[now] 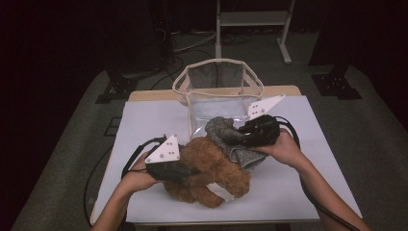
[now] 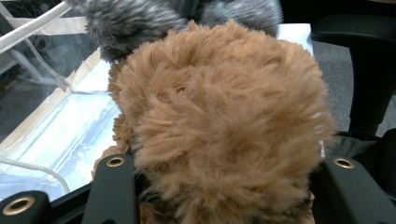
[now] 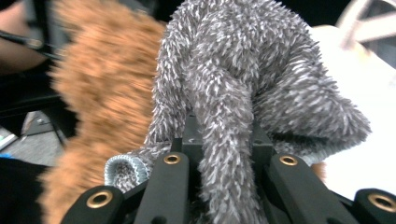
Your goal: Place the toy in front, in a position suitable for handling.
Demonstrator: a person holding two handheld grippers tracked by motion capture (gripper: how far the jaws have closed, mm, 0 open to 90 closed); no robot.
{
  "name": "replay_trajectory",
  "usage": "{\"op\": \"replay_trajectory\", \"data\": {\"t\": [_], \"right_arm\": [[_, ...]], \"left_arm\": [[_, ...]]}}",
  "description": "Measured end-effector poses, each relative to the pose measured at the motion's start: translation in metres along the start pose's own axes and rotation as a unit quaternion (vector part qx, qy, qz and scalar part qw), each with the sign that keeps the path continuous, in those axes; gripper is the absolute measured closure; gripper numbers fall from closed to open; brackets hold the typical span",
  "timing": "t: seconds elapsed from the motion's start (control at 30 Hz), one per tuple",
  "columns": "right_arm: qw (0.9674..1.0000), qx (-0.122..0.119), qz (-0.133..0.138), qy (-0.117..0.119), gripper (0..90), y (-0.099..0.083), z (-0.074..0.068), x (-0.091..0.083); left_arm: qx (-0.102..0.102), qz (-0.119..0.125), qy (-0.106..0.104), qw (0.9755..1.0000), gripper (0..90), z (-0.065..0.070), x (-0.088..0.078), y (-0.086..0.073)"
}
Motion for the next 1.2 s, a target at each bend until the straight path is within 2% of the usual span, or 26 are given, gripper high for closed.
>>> {"op": "replay_trajectory", "data": {"t": [0.1, 0.2, 0.3, 0.43, 0.5, 0.57, 0.67, 0.77, 0.87, 0.93, 1.0, 1.2], "right_arm": [[0.9995, 0.016, -0.010, -0.026, 74.7, -0.011, 0.014, -0.008], [0.9991, 0.032, -0.005, -0.028, 74.7, -0.018, 0.019, -0.015], [0.9996, 0.022, 0.003, -0.017, 74.7, -0.013, 0.009, -0.016], [0.9998, -0.006, 0.015, 0.010, 74.7, 0.003, -0.010, -0.009], [0.9996, -0.019, 0.012, 0.019, 74.6, 0.007, -0.018, -0.005], [0.9996, -0.020, 0.006, 0.020, 74.6, 0.005, -0.020, -0.004], [0.9997, -0.002, 0.006, 0.022, 74.6, -0.006, -0.019, -0.007], [0.9994, 0.020, 0.009, 0.027, 74.7, -0.025, -0.020, -0.012], [0.9992, 0.033, -0.005, 0.024, 74.7, -0.046, -0.022, -0.019], [0.9989, 0.041, -0.009, 0.019, 74.7, -0.053, -0.022, -0.025], [0.9991, 0.039, -0.002, 0.016, 74.7, -0.051, -0.021, -0.030], [0.9992, 0.011, 0.027, 0.026, 74.7, -0.019, -0.027, -0.026]], "left_arm": [[-0.001, 0.002, -0.003, 1.0000, 44.2, 0.000, 0.000, 0.000], [-0.001, 0.001, -0.004, 1.0000, 43.7, 0.000, 0.002, 0.001], [0.001, -0.003, -0.005, 1.0000, 43.4, -0.001, 0.006, 0.002], [0.003, -0.006, -0.010, 0.9999, 43.4, -0.001, 0.015, 0.004], [0.006, -0.008, -0.010, 0.9999, 43.3, -0.001, 0.017, 0.004], [0.004, -0.008, -0.005, 0.9999, 43.3, -0.002, 0.017, 0.004], [-0.005, -0.005, 0.004, 1.0000, 43.4, -0.007, 0.015, 0.003], [-0.012, -0.004, 0.008, 0.9999, 43.4, -0.010, 0.013, 0.002], [-0.011, -0.007, 0.009, 0.9999, 43.3, -0.011, 0.015, 0.001], [-0.013, -0.006, 0.006, 0.9999, 43.4, -0.011, 0.019, 0.002], [-0.011, -0.010, 0.002, 0.9999, 43.4, -0.009, 0.024, 0.004], [0.004, -0.028, -0.017, 0.9994, 43.4, -0.004, 0.044, 0.008]]}}
Point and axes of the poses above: each handheld gripper's, and its own axes: x roughly forward along the jaws, y roughly out of its top, z roughly to its right, the point moved 4 cm from there along x, roughly forward along the jaws, and after that the axes turned 12 degrees about z, right-handed, at the moved point
